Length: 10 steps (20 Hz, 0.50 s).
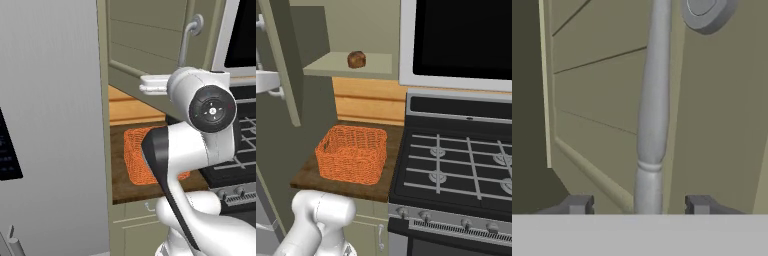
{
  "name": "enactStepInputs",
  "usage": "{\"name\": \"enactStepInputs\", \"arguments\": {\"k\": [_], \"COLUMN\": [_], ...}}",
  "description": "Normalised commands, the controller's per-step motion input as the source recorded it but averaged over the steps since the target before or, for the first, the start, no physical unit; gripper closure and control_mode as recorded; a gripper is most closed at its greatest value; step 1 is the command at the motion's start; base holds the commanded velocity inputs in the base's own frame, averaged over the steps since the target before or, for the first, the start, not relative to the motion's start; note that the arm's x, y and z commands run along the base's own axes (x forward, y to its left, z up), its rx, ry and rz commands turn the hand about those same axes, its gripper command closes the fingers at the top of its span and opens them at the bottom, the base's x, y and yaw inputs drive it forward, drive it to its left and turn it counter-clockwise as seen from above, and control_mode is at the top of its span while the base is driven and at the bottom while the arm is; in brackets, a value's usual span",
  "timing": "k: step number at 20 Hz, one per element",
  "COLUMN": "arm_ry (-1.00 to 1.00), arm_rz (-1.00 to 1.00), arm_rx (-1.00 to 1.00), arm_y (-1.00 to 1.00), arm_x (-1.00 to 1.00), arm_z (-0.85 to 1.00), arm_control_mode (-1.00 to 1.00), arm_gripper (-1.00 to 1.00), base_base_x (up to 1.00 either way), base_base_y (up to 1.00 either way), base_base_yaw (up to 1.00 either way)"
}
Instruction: Open the cabinet, pick up the bread from the cabinet and place it in the basket. Then move the basket to the dining counter.
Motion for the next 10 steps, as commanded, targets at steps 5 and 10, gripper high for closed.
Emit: {"name": "enactStepInputs", "arguments": {"k": [5,10], "arm_ry": [0.0,-0.01], "arm_rz": [0.0,0.0], "arm_rx": [-0.02,0.0], "arm_y": [-0.08,-0.52], "arm_x": [-0.68,-1.0], "arm_z": [0.12,0.28], "arm_control_mode": [-1.0,-1.0], "arm_gripper": [-1.0,-1.0], "base_base_x": [0.0,0.0], "base_base_y": [0.0,0.0], "base_base_yaw": [0.0,0.0]}}
